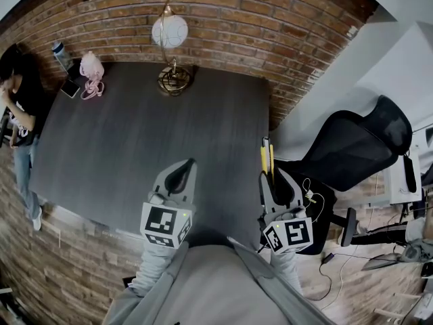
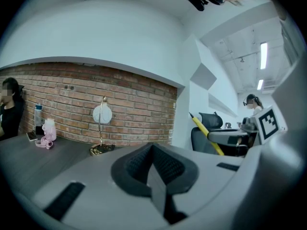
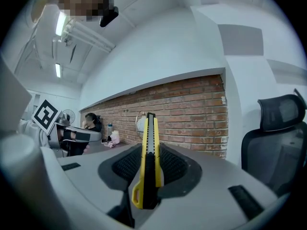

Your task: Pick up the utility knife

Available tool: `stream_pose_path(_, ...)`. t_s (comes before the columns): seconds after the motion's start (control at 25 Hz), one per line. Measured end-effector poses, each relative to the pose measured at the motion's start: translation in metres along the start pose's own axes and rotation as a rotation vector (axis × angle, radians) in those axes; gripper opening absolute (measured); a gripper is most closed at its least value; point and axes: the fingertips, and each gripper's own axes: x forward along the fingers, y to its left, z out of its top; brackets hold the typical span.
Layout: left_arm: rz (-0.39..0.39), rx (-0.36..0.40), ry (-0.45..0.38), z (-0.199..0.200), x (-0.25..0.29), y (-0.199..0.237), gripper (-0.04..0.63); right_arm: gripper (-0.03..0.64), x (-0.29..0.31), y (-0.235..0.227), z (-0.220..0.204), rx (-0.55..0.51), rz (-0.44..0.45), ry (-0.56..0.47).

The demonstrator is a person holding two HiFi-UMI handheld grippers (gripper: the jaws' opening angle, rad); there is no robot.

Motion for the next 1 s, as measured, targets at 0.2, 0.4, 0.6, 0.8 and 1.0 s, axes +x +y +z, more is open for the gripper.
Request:
stream_pose_path(0.2, 0.003, -0.002, -0.002, -0.0009, -0.0004, 0.0001, 0.018, 0.128, -0.0006, -0.0005, -0.0008, 0.003, -0.001, 0.002)
stream_pose_path(0.4, 0.005, -0.006, 0.000, -0.0013, -0.0024, 0.0021, 0.018, 0.129, -0.0007, 0.0013, -0.0002, 0.002, -0.001, 0.004)
stream_pose_path(0.6, 0.008, -0.008, 0.003, -0.0031, -0.0029, 0.0018, 0.018, 0.128, -0.0013, 0.0024, -0.0011, 0.001, 0.004, 0.005)
stream_pose_path(0.8, 0.006, -0.008, 0.003, -0.0032, -0.0046, 0.0019, 0.018, 0.128, -0.0023, 0.0040, -0.0012, 0.007, 0.005, 0.005)
stream_pose_path(1.0, 0.008, -0.008, 0.002, -0.0043, -0.0067, 0.0019, 0.018, 0.127, -0.0033, 0.0060, -0.0018, 0.008, 0.009, 0.004)
